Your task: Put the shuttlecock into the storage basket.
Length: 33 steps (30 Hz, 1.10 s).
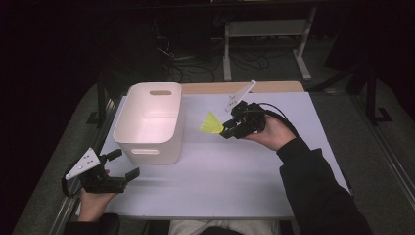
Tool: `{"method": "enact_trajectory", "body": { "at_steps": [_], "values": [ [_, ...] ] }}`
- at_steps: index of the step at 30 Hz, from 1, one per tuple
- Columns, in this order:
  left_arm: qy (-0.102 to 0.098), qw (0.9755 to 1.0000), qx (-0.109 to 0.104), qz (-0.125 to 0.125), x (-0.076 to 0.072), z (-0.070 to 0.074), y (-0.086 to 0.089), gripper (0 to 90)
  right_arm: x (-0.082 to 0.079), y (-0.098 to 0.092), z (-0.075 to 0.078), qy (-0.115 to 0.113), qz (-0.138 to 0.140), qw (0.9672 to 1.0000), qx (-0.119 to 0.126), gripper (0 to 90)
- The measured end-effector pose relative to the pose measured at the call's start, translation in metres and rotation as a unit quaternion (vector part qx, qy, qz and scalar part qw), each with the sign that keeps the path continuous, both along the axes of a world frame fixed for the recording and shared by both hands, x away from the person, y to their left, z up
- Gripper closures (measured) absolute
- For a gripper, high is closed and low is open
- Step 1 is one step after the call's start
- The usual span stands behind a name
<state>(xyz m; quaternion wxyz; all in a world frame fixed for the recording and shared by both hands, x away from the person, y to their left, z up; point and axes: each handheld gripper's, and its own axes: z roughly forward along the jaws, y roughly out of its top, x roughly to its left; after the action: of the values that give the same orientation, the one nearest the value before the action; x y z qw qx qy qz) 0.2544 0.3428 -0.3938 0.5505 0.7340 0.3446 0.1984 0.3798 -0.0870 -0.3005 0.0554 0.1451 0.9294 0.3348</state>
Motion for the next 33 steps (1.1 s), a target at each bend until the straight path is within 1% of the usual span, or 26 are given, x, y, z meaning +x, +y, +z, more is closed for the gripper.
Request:
{"method": "enact_trajectory", "body": {
  "at_steps": [9,18,33],
  "values": [
    [0.000,1.0000,-0.002,0.000,0.000,0.000,0.000,0.0,0.003,0.004,0.002,-0.002,0.002,1.0000,0.001,63.0],
    [-0.001,1.0000,-0.002,0.000,0.000,0.000,0.000,0.0,0.007,0.011,0.010,-0.005,0.004,1.0000,0.005,63.0],
    [-0.001,1.0000,-0.002,0.000,0.000,0.000,0.000,0.0,0.011,0.022,0.018,-0.008,0.012,0.9998,0.010,63.0]
  ]
}}
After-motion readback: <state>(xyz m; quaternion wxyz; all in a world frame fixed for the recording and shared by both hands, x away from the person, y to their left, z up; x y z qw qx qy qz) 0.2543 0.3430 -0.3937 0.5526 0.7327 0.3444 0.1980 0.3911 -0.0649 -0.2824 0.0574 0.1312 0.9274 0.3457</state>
